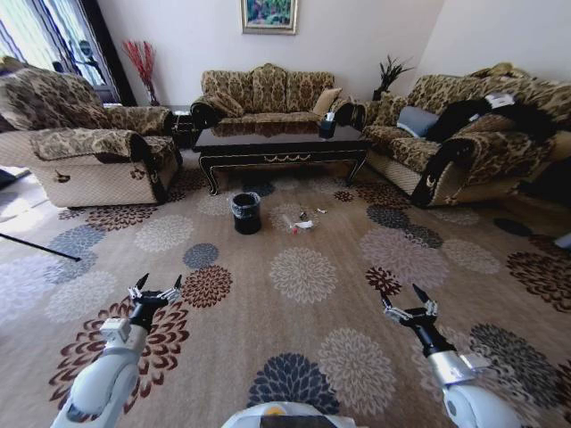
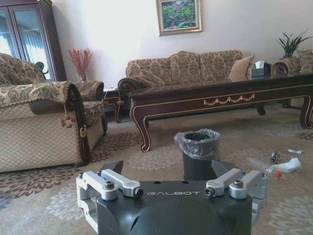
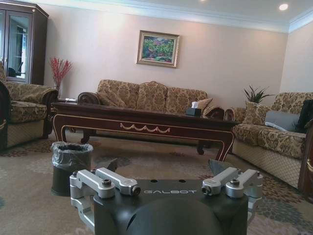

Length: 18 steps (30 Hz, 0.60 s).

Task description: Move to the front of the table and pick up the trash from the floor, then place it into the trash bin.

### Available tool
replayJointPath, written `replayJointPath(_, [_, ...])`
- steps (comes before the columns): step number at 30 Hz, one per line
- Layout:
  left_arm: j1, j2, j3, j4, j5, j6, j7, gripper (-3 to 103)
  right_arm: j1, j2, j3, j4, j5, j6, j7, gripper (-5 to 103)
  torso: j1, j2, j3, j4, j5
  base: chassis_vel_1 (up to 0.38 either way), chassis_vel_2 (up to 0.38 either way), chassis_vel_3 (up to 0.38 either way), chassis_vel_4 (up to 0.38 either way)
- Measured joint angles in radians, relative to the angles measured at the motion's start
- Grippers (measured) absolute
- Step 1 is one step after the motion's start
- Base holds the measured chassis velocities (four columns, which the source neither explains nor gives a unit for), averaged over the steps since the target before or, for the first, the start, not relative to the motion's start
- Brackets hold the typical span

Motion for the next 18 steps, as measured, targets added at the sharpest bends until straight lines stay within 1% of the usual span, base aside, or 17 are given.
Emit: replayJointPath(18, [0.003,-0.001,-0.002,-0.001,0.001,-0.001,-0.001,100,0.001,0.002,-0.002,-0.005,0.003,0.009,-0.013,100,-0.023,-0.070,-0.047,0.0000,0.0000,0.000,0.000,0.000,0.000])
